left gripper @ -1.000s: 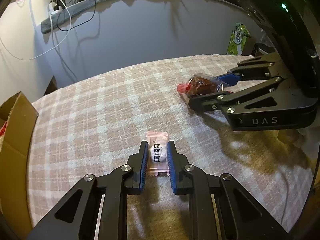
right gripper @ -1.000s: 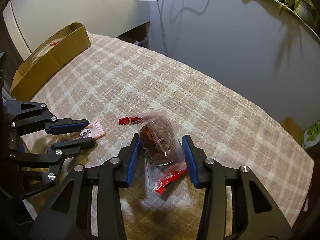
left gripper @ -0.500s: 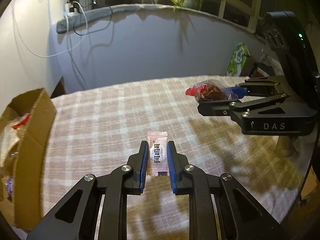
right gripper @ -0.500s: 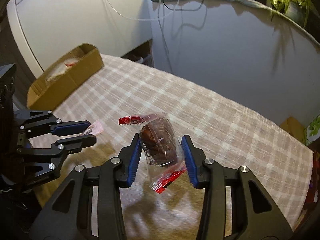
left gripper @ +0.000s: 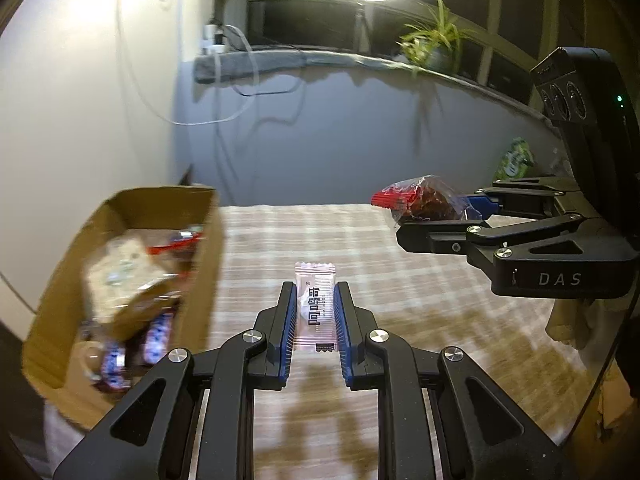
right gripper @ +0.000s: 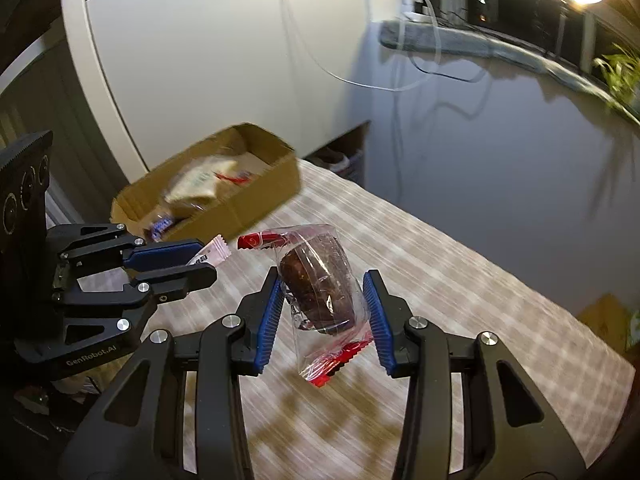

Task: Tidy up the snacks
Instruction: 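Carry the pink candy and red chocolate into the box and open both tools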

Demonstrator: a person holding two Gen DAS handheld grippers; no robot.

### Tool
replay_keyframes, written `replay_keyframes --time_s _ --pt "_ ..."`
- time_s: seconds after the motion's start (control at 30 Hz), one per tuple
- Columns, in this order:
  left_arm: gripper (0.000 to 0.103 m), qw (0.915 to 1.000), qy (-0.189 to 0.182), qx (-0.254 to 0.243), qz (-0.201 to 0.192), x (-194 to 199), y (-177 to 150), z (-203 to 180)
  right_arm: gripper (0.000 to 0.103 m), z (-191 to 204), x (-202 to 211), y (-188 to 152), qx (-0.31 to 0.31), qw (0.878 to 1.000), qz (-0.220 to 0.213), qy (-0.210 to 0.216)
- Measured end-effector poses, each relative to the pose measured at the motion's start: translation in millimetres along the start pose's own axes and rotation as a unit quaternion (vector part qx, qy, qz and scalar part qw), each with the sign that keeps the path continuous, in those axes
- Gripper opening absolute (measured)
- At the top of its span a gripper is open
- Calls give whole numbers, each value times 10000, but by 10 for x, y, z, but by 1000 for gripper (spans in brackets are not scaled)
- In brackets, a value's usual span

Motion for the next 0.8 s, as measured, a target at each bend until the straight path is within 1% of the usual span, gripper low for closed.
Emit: replay_keyframes --time_s 0.1,0.33,0.63,0.8 --pt "17 9998 155 98 -75 84 7 224 42 208 -115 155 139 9998 -29 102" --pt "17 9980 507 348 -176 223 -18 726 42 558 -381 426 369 9990 -18 252" --pt "17 9945 799 651 -178 240 -112 1263 42 813 -827 730 551 9979 147 293" --pt "17 9928 931 740 -159 238 -184 1475 42 906 -1047 836 608 9974 260 281"
Point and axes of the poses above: each gripper's, at about its wrist camera, not at the fingertips, and x roughly against the way its jaws point, z to its left, y to its top, the point moved 9 cm from there along -x, roughly the way its jaws point, and after that the axes turned 1 degree about y, right-handed, at the moved point
